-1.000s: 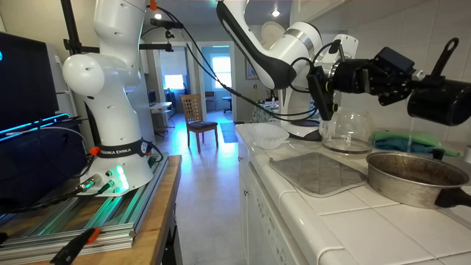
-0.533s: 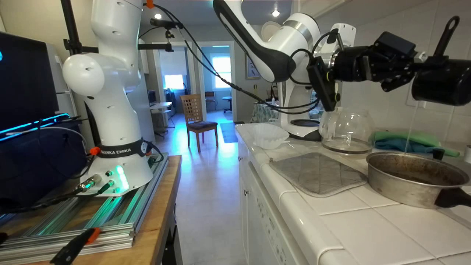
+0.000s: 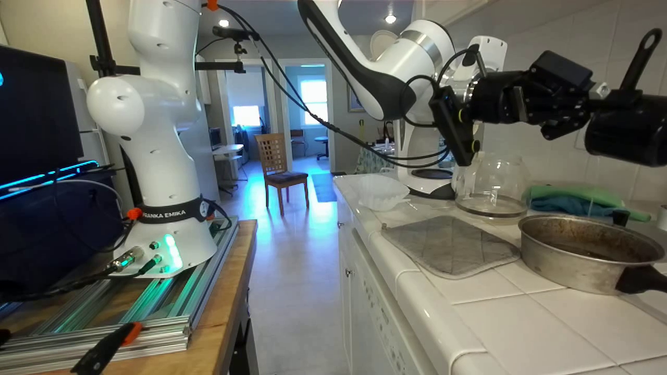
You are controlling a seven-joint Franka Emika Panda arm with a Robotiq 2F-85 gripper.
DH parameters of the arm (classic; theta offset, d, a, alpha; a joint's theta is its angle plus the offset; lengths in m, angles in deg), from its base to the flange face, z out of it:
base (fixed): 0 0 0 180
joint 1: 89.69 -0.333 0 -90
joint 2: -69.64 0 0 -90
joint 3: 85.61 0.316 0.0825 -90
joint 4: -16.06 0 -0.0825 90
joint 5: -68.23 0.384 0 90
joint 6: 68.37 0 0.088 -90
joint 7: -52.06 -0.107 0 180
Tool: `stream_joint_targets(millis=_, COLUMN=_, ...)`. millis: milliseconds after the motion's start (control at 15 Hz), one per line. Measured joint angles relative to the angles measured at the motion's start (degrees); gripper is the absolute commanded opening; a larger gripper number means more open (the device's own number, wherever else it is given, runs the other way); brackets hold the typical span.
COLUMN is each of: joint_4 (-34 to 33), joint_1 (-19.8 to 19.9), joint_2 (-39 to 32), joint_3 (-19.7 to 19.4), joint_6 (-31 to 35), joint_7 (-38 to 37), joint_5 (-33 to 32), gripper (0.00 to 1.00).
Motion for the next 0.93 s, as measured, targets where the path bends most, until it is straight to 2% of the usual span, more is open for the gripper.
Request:
stream_joint_targets(millis=733, joint_4=0.59, joint_1=2.00, joint_2=-1.45, joint_3=0.70, joint_6=4.61, joint_7=-4.36, joint_5=0.40, gripper=0.01)
stream_joint_targets(millis=933, joint_4=0.61, joint_1=2.43, joint_2=-0.37, joint_3=0.77, joint_6=6.81, joint_7=-4.07, joint_5=3.27, gripper=0.01)
